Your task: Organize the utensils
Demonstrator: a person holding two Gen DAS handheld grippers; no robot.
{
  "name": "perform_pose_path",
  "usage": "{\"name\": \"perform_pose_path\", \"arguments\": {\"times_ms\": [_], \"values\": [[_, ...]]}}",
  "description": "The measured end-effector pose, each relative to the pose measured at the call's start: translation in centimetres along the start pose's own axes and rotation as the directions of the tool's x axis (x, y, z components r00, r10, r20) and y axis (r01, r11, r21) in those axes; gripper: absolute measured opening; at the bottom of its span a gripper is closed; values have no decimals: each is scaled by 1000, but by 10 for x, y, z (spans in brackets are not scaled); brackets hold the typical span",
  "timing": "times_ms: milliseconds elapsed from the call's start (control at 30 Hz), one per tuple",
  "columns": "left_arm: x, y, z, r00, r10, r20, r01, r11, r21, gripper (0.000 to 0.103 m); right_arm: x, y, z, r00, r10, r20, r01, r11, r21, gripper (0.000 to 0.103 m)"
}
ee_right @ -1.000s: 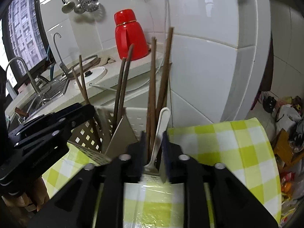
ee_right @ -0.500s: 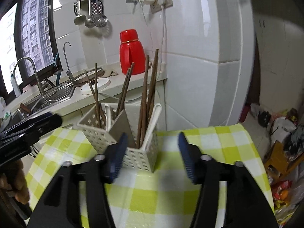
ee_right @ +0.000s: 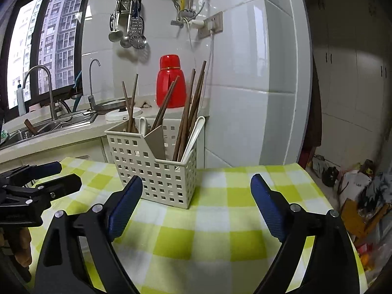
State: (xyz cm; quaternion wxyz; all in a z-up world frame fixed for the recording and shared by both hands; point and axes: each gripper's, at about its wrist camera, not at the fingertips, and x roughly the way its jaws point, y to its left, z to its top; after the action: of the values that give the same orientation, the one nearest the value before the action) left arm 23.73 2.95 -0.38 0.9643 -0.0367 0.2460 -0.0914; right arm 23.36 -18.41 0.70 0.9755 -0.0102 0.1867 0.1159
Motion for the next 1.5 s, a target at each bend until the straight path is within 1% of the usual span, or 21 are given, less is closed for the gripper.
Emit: {"name": "perform_pose_path", "arguments": {"times_ms": [133, 300, 433, 1500], "values": [[2, 4, -2, 1000, 14, 14, -14, 1000, -2, 88, 1, -4, -3, 1000, -6, 4, 6, 1000, 6, 84], [0, 5, -1, 1000, 9, 27, -9, 1000, -2, 91, 2, -6, -5, 1000, 19, -9, -19, 1000, 19, 84], [-2, 5, 0, 999, 7, 33, -6, 1000, -1, 91, 2, -6, -5, 1000, 21, -11, -21, 1000, 19, 84], [-6, 4, 0, 999, -6, 44, 6, 1000, -6, 91, 2, -7, -5, 999, 30, -14, -30, 999, 32, 84]]}}
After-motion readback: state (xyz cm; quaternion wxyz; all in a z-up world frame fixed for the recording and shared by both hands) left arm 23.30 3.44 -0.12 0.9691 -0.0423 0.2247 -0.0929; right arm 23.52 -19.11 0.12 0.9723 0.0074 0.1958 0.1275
